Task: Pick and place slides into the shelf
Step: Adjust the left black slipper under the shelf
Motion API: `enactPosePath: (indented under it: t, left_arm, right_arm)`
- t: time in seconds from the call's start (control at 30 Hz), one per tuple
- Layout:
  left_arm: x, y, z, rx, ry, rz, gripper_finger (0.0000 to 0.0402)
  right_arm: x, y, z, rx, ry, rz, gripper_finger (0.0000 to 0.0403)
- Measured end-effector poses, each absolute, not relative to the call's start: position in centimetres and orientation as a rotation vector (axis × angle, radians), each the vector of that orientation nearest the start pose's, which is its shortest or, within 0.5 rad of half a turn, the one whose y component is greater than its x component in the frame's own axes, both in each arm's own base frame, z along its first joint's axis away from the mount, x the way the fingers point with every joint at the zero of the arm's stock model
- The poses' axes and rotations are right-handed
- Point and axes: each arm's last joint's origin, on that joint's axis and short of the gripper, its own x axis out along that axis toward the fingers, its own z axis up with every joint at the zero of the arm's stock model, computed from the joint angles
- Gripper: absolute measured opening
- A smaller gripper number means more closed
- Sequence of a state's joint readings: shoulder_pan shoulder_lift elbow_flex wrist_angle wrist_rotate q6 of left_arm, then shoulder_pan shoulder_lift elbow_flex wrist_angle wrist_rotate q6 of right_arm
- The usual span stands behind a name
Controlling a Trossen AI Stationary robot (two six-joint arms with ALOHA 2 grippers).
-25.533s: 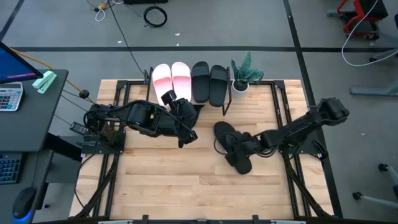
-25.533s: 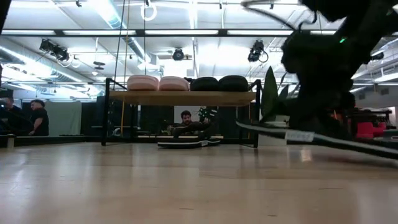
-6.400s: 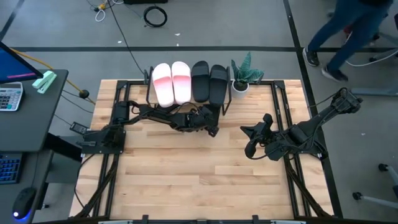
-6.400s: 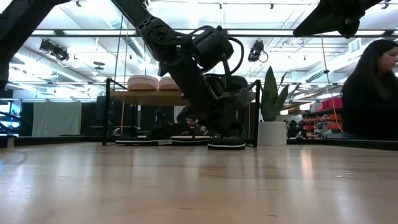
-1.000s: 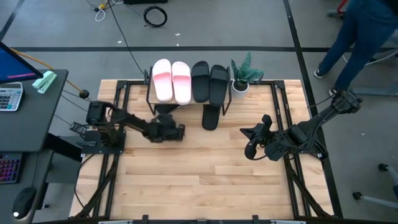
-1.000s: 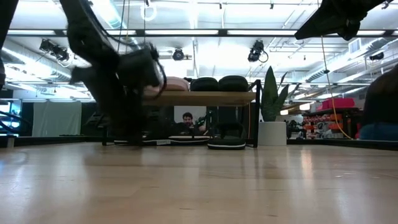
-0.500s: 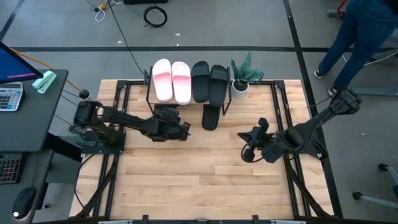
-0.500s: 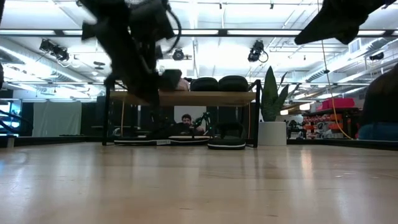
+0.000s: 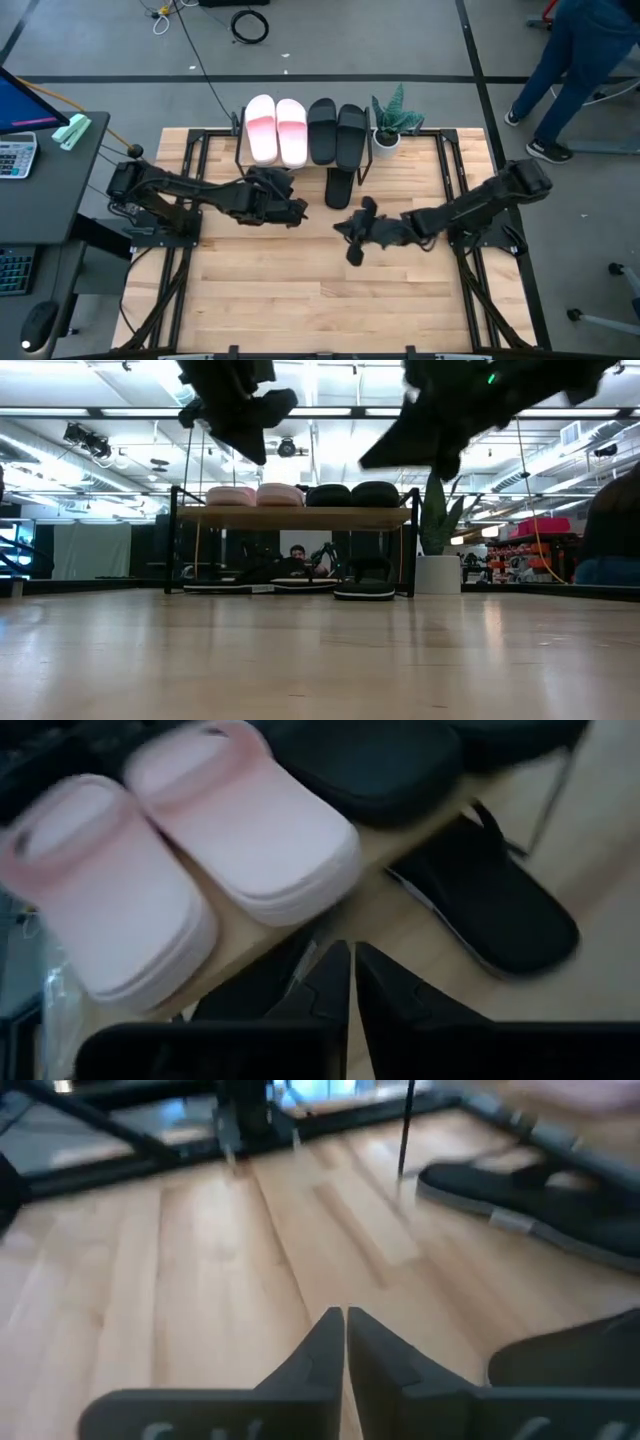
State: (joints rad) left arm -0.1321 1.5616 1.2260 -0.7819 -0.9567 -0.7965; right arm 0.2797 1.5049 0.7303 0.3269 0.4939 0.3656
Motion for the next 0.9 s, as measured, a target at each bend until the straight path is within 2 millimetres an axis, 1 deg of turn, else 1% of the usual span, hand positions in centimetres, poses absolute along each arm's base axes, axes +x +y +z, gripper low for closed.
enactPosePath:
  t: [0.1, 0.17, 0.27, 0.4, 0.47, 0.6, 0.7, 0.8, 0.9]
  left_arm:
    - [30.8, -1.7, 26.6, -0.145, 0.701, 0.941, 0.0038]
    - [30.7, -1.8, 26.1, -0.188, 0.748, 0.888, 0.0047]
    - [30.3, -1.8, 24.7, -0.224, 0.77, 0.903, 0.0062]
    - [29.9, -1.2, 22.0, -0.298, 0.663, 1.012, 0.0065]
    - [29.8, -0.9, 20.4, -0.35, 0.608, 1.041, 0.0054]
    - [29.2, -0.4, 16.3, -0.423, 0.53, 1.077, 0.0009]
    - [28.7, -0.1, 14.1, -0.495, 0.467, 1.106, 0.0009]
    - [28.4, 0.8, 13.0, -0.523, 0.393, 1.182, 0.0006]
    - [28.8, 1.9, 12.4, -0.548, 0.347, 1.224, 0.0006]
  right_arm:
    - [30.4, 5.7, 18.5, 0.234, 0.42, -0.268, 0.0039]
    - [30.6, 5.1, 17.8, 0.239, 0.452, -0.284, 0.005]
    - [30.6, 4.6, 17.3, 0.232, 0.492, -0.298, 0.0064]
    - [30.3, 4.5, 17.5, 0.216, 0.511, -0.306, 0.007]
    - [30.1, 4.5, 18.0, 0.221, 0.493, -0.302, 0.007]
    - [29.4, 4.6, 18.5, 0.208, 0.533, -0.297, 0.0068]
    - [28.7, 4.8, 18.5, 0.168, 0.587, -0.292, 0.0067]
    - [28.5, 4.6, 18.6, 0.152, 0.605, -0.302, 0.0068]
    - [28.5, 4.3, 18.6, 0.151, 0.604, -0.311, 0.0067]
